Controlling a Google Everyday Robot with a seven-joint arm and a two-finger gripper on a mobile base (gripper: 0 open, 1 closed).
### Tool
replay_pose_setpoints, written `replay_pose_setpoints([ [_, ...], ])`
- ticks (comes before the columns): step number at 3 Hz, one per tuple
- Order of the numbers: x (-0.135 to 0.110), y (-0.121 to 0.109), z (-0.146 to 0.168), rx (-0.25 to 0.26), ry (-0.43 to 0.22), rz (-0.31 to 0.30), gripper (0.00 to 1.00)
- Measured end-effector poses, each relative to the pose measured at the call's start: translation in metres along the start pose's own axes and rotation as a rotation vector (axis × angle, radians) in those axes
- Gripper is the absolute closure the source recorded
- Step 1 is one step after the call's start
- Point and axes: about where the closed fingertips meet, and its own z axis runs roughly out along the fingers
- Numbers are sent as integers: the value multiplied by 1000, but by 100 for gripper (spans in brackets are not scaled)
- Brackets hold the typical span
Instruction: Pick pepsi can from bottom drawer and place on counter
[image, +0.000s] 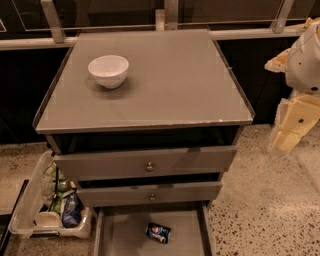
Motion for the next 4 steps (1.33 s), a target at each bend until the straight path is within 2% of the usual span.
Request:
replay_pose_setpoints([
  [1,-3,22,28,-15,-66,-48,0],
  [2,2,52,78,-67,-153,-93,0],
  [3,10,88,136,-136,-182,-111,0],
  [4,10,87,135,-136,-182,-111,0],
])
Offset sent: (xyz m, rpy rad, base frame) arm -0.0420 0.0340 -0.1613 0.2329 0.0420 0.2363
